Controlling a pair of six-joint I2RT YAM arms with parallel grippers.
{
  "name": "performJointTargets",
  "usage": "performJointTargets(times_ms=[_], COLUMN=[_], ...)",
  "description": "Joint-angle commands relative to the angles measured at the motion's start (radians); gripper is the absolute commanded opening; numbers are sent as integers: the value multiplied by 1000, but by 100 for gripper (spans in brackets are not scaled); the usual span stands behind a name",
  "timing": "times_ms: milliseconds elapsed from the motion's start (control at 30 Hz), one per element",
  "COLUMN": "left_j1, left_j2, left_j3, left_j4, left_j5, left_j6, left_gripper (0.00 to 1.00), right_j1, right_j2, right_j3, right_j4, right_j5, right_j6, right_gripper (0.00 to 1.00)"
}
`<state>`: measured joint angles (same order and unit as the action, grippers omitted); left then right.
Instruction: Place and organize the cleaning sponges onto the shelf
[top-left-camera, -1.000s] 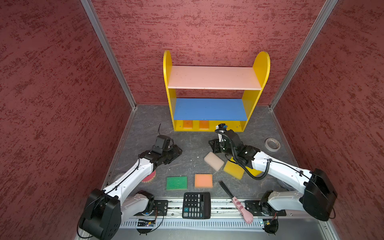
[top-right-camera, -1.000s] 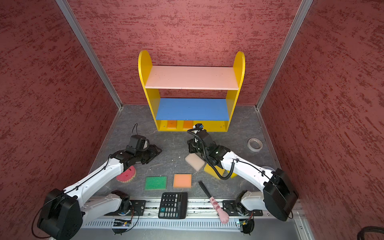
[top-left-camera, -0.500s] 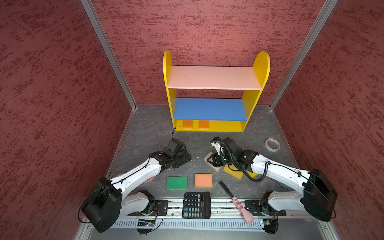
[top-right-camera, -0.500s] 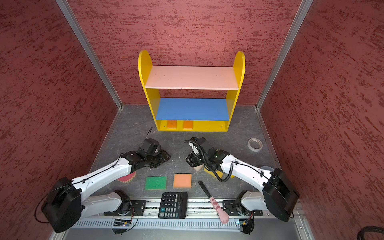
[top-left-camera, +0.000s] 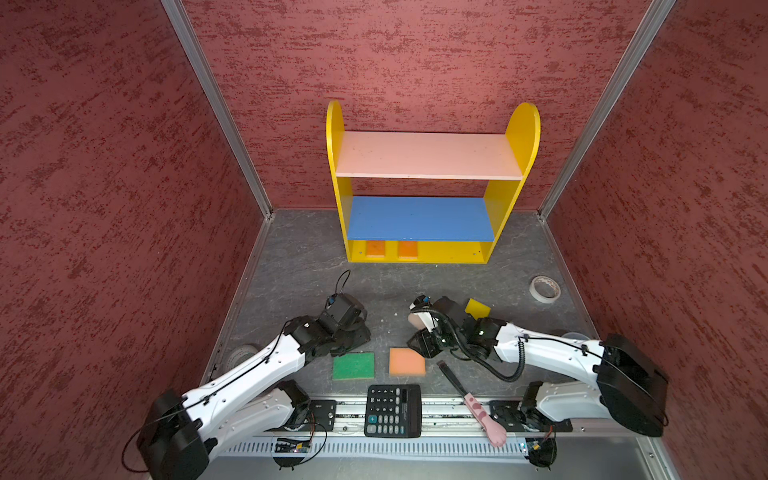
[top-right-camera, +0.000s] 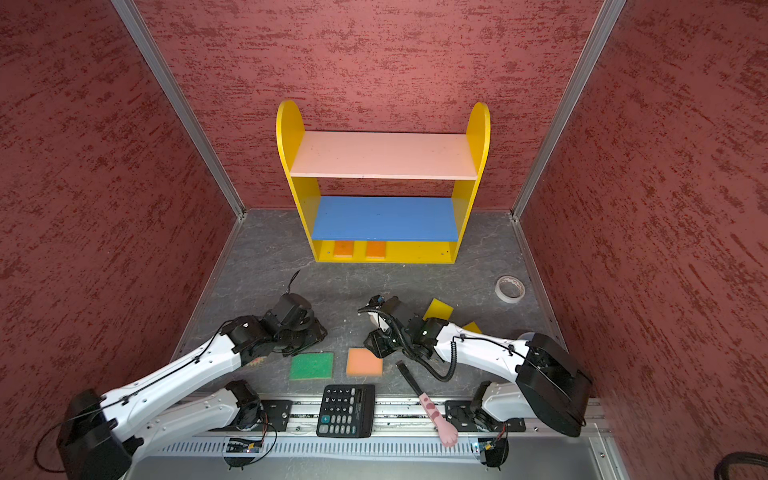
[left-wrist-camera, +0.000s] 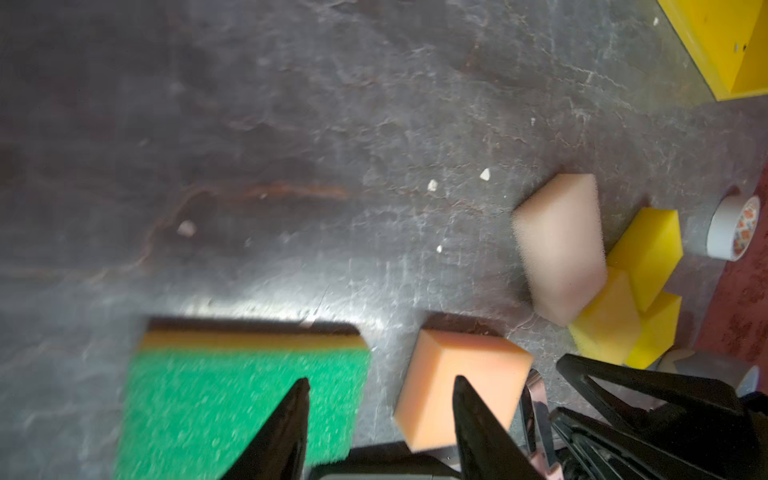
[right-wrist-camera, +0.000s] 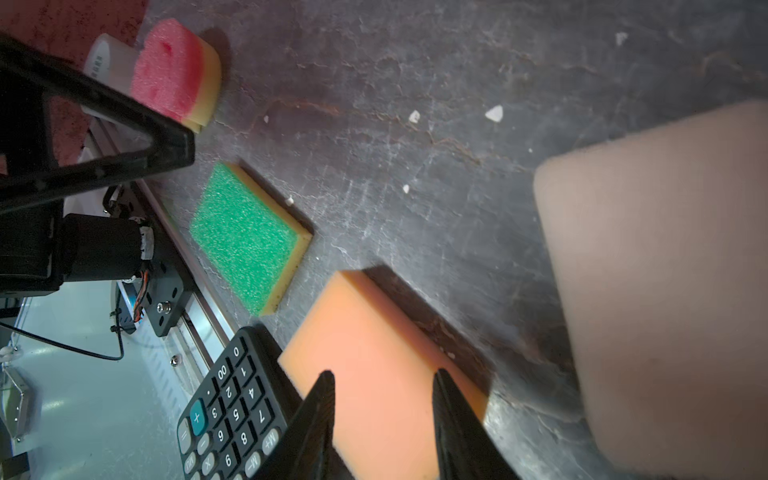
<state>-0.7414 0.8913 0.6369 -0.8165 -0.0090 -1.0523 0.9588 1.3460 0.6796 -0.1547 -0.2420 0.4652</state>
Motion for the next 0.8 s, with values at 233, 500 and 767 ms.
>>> performJointTargets(times_ms=[233, 500, 767], left_j1=[-144, -210, -148], left_j2=[-287, -161, -16], left_j3=[-170, -248, -354], left_j4=[-270, -158, 214], left_j5=[-97, -102, -90], left_j6=[-351, -415, -380], left_gripper=[63, 69, 51], right_j1=[109, 211, 204], right_j2=[303, 501, 542], right_j3=[264, 464, 446], right_j4=[84, -44, 11], right_j5=[-21, 27, 74], right_j6=[-171, -290, -259], right_gripper=[45, 56, 54])
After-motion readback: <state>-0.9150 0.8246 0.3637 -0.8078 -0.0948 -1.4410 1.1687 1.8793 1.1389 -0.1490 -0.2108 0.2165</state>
